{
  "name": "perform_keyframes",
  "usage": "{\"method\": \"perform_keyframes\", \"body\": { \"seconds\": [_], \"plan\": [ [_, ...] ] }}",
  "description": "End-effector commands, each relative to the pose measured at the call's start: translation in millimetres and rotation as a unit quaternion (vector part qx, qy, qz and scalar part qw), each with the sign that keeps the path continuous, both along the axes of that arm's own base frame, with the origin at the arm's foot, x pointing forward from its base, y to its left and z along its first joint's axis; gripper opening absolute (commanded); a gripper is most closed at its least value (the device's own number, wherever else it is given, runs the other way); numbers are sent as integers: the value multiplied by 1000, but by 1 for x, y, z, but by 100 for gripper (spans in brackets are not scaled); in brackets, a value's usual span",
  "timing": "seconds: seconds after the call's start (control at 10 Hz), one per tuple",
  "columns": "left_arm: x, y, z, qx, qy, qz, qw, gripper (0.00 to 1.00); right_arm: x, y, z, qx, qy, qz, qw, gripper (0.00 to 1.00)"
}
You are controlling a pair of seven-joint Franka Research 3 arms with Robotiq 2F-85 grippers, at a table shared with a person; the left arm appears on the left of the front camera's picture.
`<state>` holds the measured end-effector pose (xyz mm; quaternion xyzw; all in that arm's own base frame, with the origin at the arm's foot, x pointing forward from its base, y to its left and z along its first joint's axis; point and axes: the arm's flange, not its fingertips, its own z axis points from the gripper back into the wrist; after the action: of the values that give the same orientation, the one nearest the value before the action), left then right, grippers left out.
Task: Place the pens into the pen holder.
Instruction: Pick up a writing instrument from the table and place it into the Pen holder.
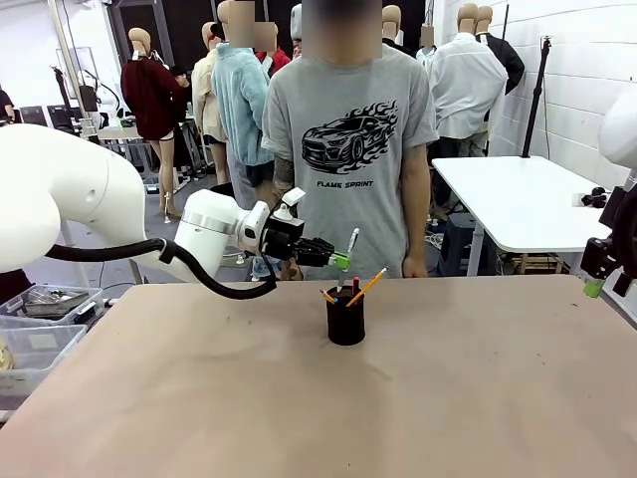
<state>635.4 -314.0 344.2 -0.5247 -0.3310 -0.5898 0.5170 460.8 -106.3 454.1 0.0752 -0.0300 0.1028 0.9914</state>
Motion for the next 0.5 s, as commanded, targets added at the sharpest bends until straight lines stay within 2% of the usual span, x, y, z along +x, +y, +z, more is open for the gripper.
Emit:
{"method": "perform_keyframes", "body": {
  "seconds": [0.0,0.2,0.3,0.4],
  "plan": [
    [9,-4,0,1,10,-7,1000,0,1,0,0,-4,-1,0,1000,62],
    [8,-1,-11,5,17,-9,1000,0,1,0,0,-4,-1,0,1000,62],
    [7,-1,-12,9,16,-9,1000,8,1,0,0,-4,-1,0,1000,62],
    [7,-1,-11,15,11,-13,1000,27,1,0,0,-4,-1,0,1000,62]
  ]
}}
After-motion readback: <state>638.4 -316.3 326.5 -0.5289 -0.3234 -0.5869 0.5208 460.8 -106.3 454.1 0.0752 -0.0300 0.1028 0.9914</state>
